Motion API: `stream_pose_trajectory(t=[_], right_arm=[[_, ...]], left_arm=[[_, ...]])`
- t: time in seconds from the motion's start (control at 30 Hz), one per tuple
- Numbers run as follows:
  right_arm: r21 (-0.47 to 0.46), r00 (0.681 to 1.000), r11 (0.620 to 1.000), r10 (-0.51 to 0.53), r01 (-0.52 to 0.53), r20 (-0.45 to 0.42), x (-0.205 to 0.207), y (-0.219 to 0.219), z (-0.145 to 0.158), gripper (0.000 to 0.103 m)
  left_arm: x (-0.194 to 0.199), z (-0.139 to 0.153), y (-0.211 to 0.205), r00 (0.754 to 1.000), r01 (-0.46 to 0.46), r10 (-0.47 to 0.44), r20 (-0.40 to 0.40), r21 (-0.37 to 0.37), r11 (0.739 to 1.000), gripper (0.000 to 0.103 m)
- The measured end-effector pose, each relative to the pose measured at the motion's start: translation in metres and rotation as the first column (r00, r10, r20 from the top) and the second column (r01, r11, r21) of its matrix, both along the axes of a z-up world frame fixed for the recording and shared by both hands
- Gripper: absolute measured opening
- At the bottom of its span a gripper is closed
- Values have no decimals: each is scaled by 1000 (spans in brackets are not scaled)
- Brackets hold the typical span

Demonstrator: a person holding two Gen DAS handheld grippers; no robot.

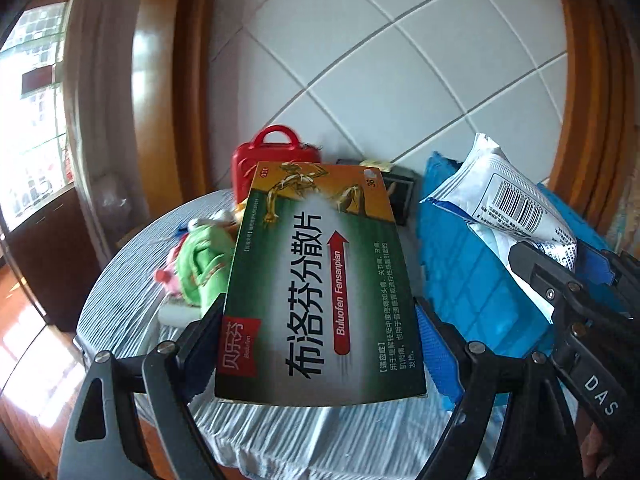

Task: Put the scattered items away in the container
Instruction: 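Carry the box and sachet over the blue crate with both tools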

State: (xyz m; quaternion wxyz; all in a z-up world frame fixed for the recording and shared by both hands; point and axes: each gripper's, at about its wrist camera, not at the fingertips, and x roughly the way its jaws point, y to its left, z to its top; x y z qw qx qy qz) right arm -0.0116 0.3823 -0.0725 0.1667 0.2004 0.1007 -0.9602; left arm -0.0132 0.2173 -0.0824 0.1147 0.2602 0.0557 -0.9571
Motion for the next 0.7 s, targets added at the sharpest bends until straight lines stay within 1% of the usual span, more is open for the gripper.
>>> stream_pose_trajectory(t=[0.1, 0.17, 0.23, 0.33, 0.43, 0.5, 0.6, 0.7], right_arm=[[14, 994, 994, -108, 109, -21, -15, 45, 30, 43], [27, 985, 985, -171, 172, -27, -28, 76, 46, 43], [46, 974, 972, -228, 228, -19, -46, 108, 58, 43], [97, 957, 953, -290, 287, 20, -82, 152, 66, 44], [167, 940, 935, -330, 312, 88, -117, 191, 58, 44], [212, 926, 922, -355, 324, 129, -145, 213, 49, 44], [260, 903, 913, -372, 314, 214, -185, 238, 26, 44], [279, 869, 912, -383, 302, 313, -219, 257, -5, 44]], left_arm=[[-30, 34, 42, 995, 96, -97, -23, -34, 995, 87], [-53, 51, 72, 986, 164, -165, -17, -52, 985, 87], [-80, 62, 102, 974, 227, -228, -1, -60, 972, 87], [-129, 70, 144, 956, 292, -289, 52, -60, 955, 87], [-187, 62, 184, 930, 345, -334, 151, -48, 937, 87], [-224, 50, 206, 909, 372, -355, 216, -39, 927, 87], [-271, 19, 229, 876, 375, -343, 338, -31, 926, 87], [-304, -13, 240, 831, 378, -335, 444, -8, 926, 86]])
